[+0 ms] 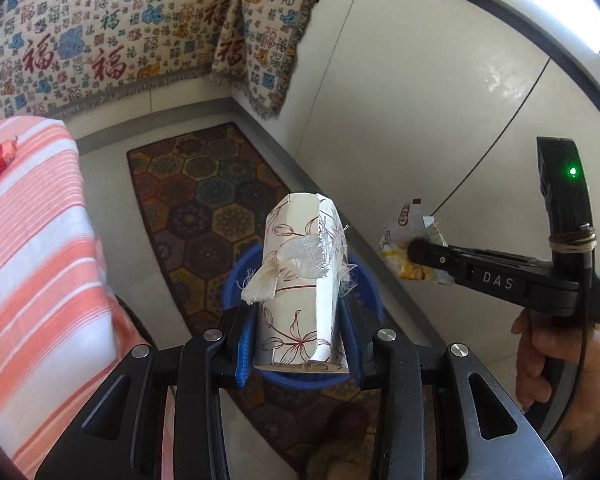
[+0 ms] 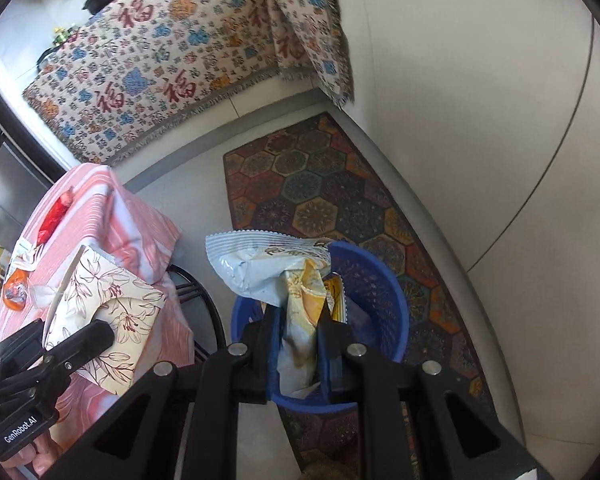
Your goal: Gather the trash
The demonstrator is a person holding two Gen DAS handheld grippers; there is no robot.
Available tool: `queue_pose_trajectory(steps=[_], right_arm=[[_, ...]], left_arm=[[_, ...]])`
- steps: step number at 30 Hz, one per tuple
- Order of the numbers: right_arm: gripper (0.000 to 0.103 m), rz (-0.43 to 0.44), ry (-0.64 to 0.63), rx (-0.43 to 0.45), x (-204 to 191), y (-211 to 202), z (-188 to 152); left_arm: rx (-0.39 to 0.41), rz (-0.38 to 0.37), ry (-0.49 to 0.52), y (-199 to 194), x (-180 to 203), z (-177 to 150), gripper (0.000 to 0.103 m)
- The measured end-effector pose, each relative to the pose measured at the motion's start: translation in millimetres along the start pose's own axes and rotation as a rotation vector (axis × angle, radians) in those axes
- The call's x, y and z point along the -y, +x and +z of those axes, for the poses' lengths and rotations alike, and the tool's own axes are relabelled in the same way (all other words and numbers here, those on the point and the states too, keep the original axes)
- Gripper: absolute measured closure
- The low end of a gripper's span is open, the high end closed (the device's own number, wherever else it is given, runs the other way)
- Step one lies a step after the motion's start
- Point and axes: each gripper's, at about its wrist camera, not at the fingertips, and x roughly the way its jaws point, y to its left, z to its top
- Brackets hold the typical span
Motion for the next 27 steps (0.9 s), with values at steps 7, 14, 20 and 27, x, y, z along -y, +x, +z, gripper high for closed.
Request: queue_pose_trajectory(steps=[7, 14, 20, 27], right_arm=[[0.087, -0.006, 0.053, -0.026, 27, 20, 3], [0.084, 0.012, 0.062, -0.037, 36, 29, 8], [0.060, 0.025, 0.078, -0.020, 42, 29, 10], [0.060, -0.004, 0.049, 0.071, 32, 8, 12]], left_arm=[[-0.047, -0.011, -0.007, 41, 5, 5, 0.066], [-0.072, -0.014, 0.026, 66, 16, 4, 0.061], [-0.067, -0.007, 0.033, 78, 18, 6, 0.027], [-0.034, -0.005, -0.017, 37, 6, 2, 0.027]])
